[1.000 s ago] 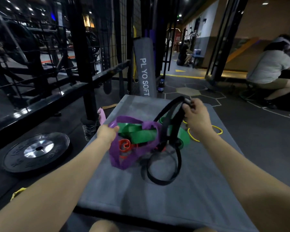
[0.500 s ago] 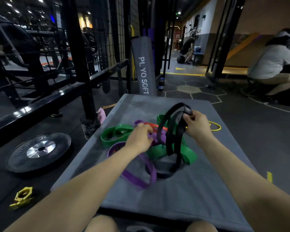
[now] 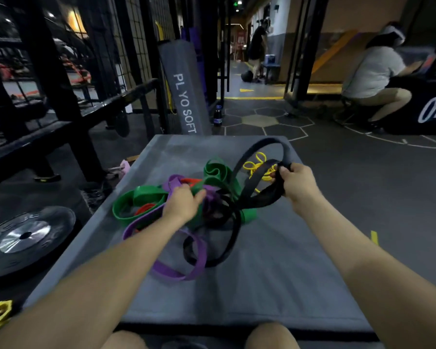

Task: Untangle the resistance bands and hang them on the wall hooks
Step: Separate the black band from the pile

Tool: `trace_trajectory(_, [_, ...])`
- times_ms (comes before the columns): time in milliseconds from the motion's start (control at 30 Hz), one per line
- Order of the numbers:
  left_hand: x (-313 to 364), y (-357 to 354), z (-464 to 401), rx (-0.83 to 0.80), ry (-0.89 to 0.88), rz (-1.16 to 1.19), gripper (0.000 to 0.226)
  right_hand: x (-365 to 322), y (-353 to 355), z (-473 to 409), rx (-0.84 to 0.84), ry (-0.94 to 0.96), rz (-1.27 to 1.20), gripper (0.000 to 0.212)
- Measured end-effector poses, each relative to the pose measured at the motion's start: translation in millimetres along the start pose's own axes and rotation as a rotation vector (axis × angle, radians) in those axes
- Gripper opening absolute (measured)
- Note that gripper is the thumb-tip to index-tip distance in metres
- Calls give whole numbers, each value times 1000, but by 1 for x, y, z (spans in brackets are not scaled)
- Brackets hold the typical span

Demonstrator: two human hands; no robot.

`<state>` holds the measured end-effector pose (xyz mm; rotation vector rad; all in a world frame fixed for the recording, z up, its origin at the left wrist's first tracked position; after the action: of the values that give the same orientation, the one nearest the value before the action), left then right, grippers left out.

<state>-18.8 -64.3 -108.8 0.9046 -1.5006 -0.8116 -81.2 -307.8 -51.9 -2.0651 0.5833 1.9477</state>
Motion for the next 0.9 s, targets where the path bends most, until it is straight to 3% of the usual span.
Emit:
trace_trajectory(67, [-12,21,-13,40,122,52,58,2,-4,5,-56,-6,-2,21])
trace_trajectory(167, [-29,40,-23,79,261,131,51,11,-13,10,-204,47,192,30])
trace_trajectory(333, [-61,45,-19,151,394,251,51,46,-8,14,-432,43,848,19])
trace_trajectory(400, [-72,45,-14,159,412,240,50,61,4,14,-454,30,1134,13])
trace_trajectory(467, [-76,39,-11,145,385,183,50,73,10,14,-427,18,1290,20])
trace_trajectory(567, [-60,20,-3,128,207,116,46,81,-1,15,-418,51,1277,25])
trace_trajectory(667, [-28,12,9,196,-253,30,40,82,-25,18,-474,142,1178,34])
trace_trajectory(733, [-13,1,14,75,-515,-71,34,81,-38,21,-516,150,1120,39])
trace_trajectory(833, [0,-17,17,-81,-644,-111,20,80,-41,19,-470,40,910,34])
trace_trajectory(900, [5,-25,13,-93,-591,-43,22,82,-40,17,-390,-20,787,26])
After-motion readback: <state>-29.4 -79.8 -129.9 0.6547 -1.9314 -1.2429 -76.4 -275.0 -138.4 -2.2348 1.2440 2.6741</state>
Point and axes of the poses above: each hand's wrist, its own z-axis away from the middle knuckle, its own y-axis out of the back of the hand, x = y × z, the point moved 4 cm from there along -z, towards the middle knuckle, and after that the axes turned 1 degree about y, right-handed, at the moved point
